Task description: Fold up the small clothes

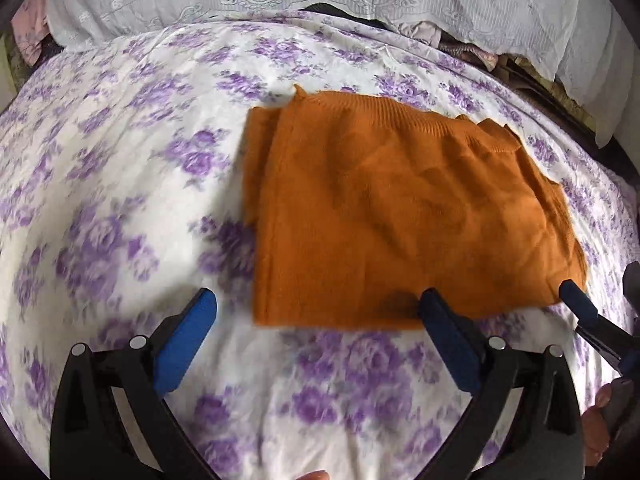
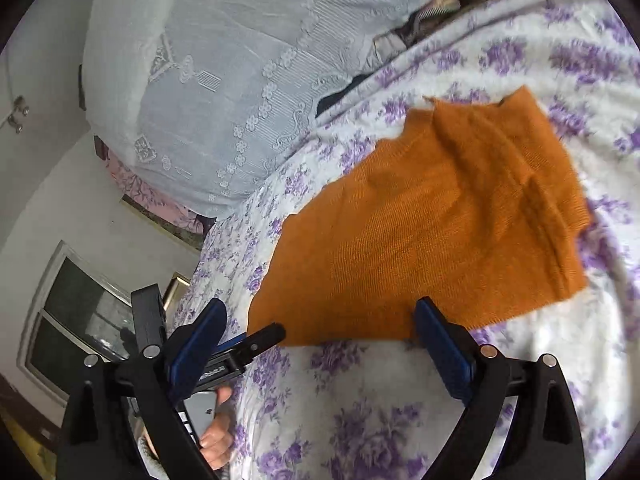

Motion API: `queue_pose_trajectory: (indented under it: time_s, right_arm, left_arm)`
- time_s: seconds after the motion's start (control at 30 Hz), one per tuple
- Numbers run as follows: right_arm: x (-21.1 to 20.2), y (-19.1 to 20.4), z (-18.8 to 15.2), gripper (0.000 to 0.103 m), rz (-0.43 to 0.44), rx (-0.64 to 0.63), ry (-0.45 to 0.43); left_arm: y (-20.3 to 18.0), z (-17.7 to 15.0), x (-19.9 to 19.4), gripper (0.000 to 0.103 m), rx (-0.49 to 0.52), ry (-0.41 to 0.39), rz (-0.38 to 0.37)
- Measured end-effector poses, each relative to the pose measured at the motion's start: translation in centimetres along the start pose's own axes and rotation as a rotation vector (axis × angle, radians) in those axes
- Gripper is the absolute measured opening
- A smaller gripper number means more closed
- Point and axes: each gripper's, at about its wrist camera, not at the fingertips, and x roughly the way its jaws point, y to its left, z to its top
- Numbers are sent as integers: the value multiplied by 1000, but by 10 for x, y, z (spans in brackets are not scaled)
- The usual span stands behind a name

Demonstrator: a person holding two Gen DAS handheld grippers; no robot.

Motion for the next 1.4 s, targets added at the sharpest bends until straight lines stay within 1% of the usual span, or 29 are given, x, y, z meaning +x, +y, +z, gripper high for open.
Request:
queue_pose_trajectory:
  time_s: [0.1,0.17,0.2,0.27,0.33,0.4,0.5,0.6,0.63,0.73,0.83,0.9,0.97,1.0,1.07,1.13,1.2,1.23,1.3,1.4]
  right_arm:
    - [-13,-6,-2,96,-87,-10,-61]
    - [-17,-17,1,96,-121,35,-89]
    - [-18,-21,1,96,-122,57,-104]
    - [-26,-28,2,95,-122,87,-135]
    - [-30,-32,2,95,-124,104,-157]
    - [-30,-37,2,96,-112,131,-157]
    - [-31,-46,2,96,-81,173,-168]
    - [-31,-50,2,97,-58,190,-189]
    - [-29,-49,2,99,-57,178,-190]
    - [-24,-41,1,99,-97,126,-181]
    - [-26,-43,3,99,-82,141,-186]
    - [-27,-46,4,99,-69,156,-192]
    - [-26,-45,4,99,-79,153,-191]
    - [-26,-43,5,99,-90,150,-190]
    - [-26,-37,7,99,-141,125,-196]
    - [-29,-24,10,99,-228,66,-229]
    - [-26,-3,18,99,-352,-54,-264]
    - [-20,10,25,99,-418,-139,-268]
    - [-8,24,37,99,-519,-237,-261]
    - [18,31,53,99,-597,-305,-220]
  left_arm:
    - [11,-10,-3,98,-50,35,-73]
    - [15,-14,-8,98,-77,31,-115]
    - [17,-16,-10,98,-95,32,-153]
    - [22,-17,-12,98,-148,28,-265]
    - [26,-18,-10,98,-194,37,-347]
    - [27,-19,-6,98,-208,36,-360]
    - [29,-16,-1,98,-240,14,-376]
    - [29,-6,5,98,-280,0,-380]
    - [29,-1,7,98,-291,-1,-380]
    - [25,17,18,98,-324,3,-384]
    - [21,33,30,98,-338,-6,-382]
    - [23,39,35,98,-370,-26,-403]
    - [27,43,38,98,-383,-46,-426]
    - [29,44,38,97,-383,-58,-427]
    - [34,47,42,80,-387,-64,-405]
    - [35,50,44,74,-376,-69,-386]
    - [32,52,45,72,-360,-74,-364]
    - [29,53,45,71,-344,-76,-349]
    - [26,54,45,70,-323,-79,-325]
    - [28,53,44,70,-319,-77,-322]
